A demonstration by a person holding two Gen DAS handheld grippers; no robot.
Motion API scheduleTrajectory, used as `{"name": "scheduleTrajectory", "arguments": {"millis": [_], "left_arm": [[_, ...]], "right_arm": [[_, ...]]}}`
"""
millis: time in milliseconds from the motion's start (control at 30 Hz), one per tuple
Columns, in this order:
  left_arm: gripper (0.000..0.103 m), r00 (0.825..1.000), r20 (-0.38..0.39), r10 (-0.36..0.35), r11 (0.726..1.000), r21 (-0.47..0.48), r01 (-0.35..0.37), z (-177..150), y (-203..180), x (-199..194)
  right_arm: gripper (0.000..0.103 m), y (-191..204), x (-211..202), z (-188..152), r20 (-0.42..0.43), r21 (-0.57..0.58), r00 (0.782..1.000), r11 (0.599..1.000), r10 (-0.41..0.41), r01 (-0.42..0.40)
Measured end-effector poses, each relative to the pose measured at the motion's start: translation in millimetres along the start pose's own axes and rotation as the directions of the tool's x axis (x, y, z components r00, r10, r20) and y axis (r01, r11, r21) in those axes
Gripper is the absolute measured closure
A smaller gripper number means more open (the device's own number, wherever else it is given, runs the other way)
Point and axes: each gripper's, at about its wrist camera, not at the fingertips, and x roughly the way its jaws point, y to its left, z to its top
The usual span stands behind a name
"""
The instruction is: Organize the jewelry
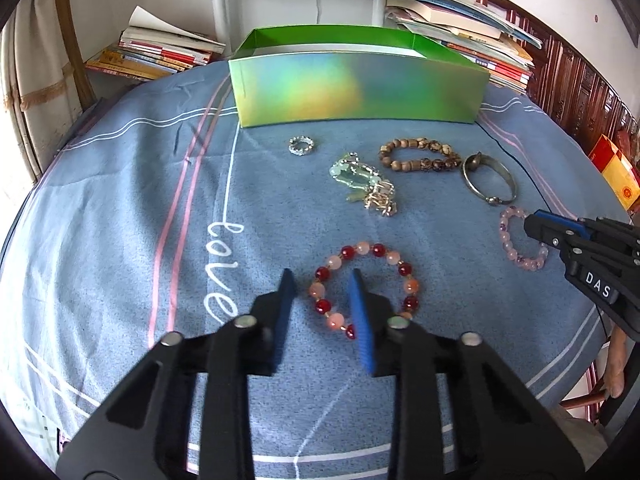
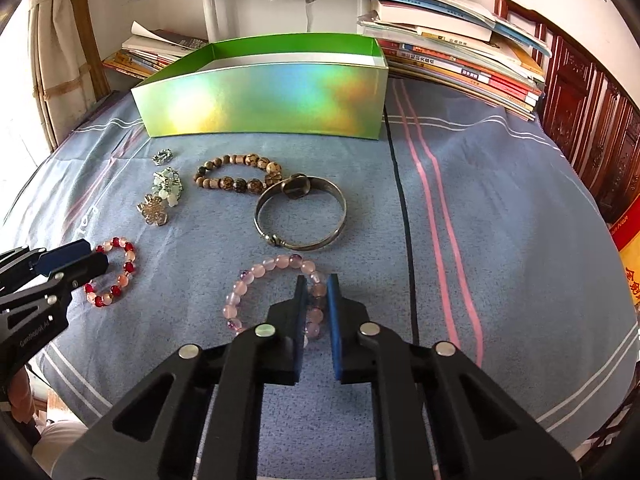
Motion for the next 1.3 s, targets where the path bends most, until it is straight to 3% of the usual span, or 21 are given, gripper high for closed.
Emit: {"name": "scheduleTrajectory", "arguments": {"millis": [67, 167, 467, 833, 1000, 1067, 1300], "left_arm": [[0.09, 1.0, -0.004, 0.002, 1.0, -0.014, -0.002, 1, 3, 0], [0.093, 1.0, -0.009, -0.005, 0.999, -0.031, 0.005, 3, 7, 1], [0.095, 1.0, 0.006, 0.006, 0.999, -0.053, -0.005, 11, 17, -2], [0.095, 0.998, 0.06, 0.012, 0.997, -0.078, -0.007, 28, 24, -21], [0.095, 1.0, 0.027, 0.01, 0.997, -0.077, -0.008, 25, 20, -11], [0.095, 1.0, 0.01, 0.009, 0.997, -0.076, -0.009, 22, 19, -5], [0.093, 0.999, -0.029, 0.017, 0.996, -0.088, -0.02, 14, 24, 10]], "right_arm": [[0.091, 1, 0, 0, 0.002, -0.001, 1.0, 1.0, 0.004, -0.004], [0.092, 3, -1, 0, 0.008, -0.002, 1.0, 1.0, 0.013, -0.013], [0.092, 2, -5, 5, 0.024, 0.004, 1.0, 1.0, 0.003, -0.004], [0.092, -3, -32, 25, 0.111, 0.035, 0.994, 0.999, -0.016, 0.012], [0.088, -13, -20, 19, 0.051, 0.064, 0.999, 0.998, -0.016, 0.012], [0.072, -14, -12, 15, 0.015, 0.073, 1.0, 0.997, -0.006, 0.004], [0.072, -1, 1, 8, -0.022, 0.041, 1.0, 0.999, 0.017, -0.016]]}}
